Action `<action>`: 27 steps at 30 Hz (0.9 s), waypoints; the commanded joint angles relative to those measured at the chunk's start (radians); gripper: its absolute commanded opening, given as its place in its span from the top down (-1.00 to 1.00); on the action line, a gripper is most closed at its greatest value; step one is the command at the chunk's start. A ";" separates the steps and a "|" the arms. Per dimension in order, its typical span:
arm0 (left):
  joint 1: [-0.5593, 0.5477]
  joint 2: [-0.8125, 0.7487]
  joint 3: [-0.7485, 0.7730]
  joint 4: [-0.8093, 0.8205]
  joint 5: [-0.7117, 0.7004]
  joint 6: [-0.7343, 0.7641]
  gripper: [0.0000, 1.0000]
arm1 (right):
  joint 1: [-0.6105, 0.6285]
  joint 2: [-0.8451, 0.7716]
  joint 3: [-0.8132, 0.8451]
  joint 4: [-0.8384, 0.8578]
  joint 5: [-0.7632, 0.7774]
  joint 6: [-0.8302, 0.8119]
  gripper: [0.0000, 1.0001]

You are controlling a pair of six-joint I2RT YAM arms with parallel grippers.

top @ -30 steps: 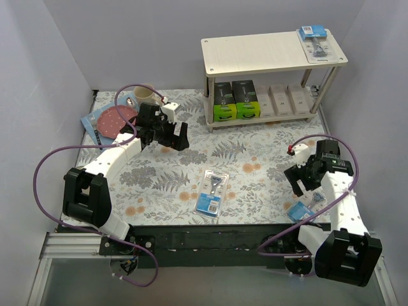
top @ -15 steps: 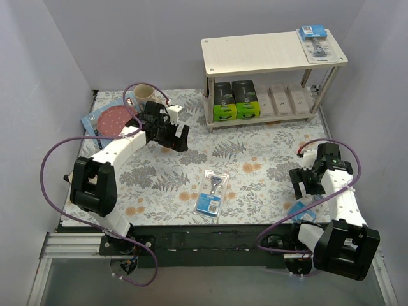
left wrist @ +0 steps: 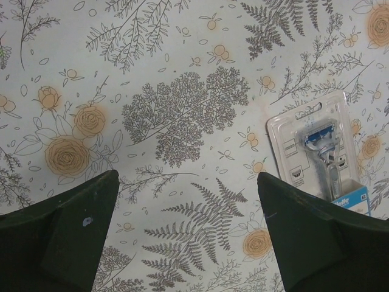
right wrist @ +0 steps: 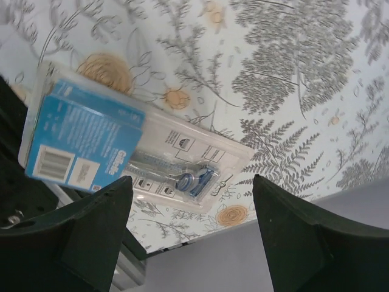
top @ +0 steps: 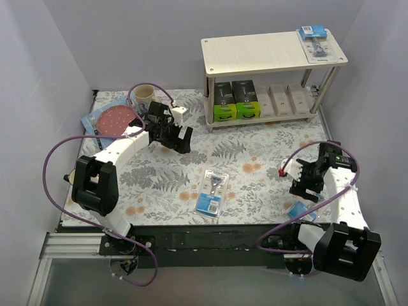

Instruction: Place and organize the shaving razors onto the shelf

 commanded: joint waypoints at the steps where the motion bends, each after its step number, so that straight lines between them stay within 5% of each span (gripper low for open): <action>1: -0.015 -0.007 0.036 -0.033 -0.008 0.037 -0.96 | -0.006 -0.008 -0.017 -0.169 0.081 -0.554 -0.70; 11: -0.071 0.051 0.108 -0.060 -0.063 0.085 -0.96 | -0.010 0.011 -0.093 -0.197 0.316 -0.754 -0.69; 27: -0.105 0.048 0.104 -0.070 -0.080 0.091 -0.96 | -0.012 0.103 -0.257 0.139 0.326 -0.725 -0.57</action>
